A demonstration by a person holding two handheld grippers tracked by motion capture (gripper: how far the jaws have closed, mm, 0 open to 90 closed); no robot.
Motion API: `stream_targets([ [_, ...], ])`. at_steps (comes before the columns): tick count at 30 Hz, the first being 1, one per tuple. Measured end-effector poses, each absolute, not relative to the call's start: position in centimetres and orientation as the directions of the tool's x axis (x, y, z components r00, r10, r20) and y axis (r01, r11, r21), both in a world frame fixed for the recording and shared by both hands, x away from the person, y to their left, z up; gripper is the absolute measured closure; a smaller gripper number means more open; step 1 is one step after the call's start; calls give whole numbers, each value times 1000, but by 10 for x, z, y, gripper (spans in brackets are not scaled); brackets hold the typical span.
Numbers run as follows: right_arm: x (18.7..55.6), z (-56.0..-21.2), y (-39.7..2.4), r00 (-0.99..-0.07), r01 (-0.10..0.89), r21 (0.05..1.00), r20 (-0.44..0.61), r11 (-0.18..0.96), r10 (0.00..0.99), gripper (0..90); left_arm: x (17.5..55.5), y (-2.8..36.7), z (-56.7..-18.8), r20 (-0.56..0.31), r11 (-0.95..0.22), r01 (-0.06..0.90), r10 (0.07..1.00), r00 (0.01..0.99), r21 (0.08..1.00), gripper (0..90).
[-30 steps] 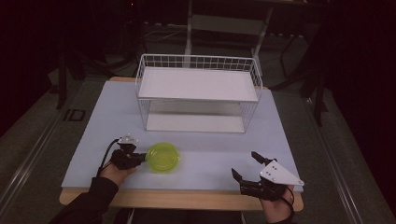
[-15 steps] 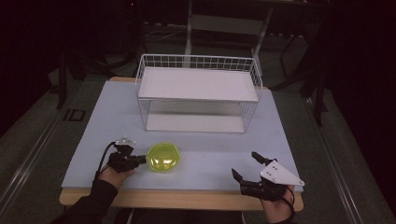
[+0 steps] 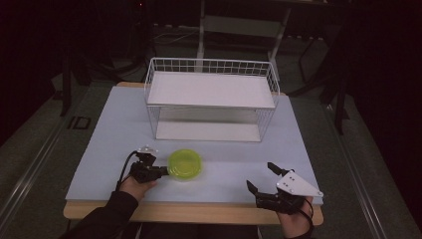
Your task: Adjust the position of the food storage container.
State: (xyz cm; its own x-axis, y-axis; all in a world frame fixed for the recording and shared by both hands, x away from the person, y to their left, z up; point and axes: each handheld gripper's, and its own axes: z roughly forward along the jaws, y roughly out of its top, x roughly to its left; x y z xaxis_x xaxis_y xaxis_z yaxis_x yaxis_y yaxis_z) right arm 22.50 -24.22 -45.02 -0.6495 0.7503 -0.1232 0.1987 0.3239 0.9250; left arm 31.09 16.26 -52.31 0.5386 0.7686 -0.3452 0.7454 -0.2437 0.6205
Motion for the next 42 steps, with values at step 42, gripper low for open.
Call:
stream_targets([
  [42,229,-454,-241,-651,221,908,-134,355,747,170,319,114,-504,-331,-283,691,717,613,665,771],
])
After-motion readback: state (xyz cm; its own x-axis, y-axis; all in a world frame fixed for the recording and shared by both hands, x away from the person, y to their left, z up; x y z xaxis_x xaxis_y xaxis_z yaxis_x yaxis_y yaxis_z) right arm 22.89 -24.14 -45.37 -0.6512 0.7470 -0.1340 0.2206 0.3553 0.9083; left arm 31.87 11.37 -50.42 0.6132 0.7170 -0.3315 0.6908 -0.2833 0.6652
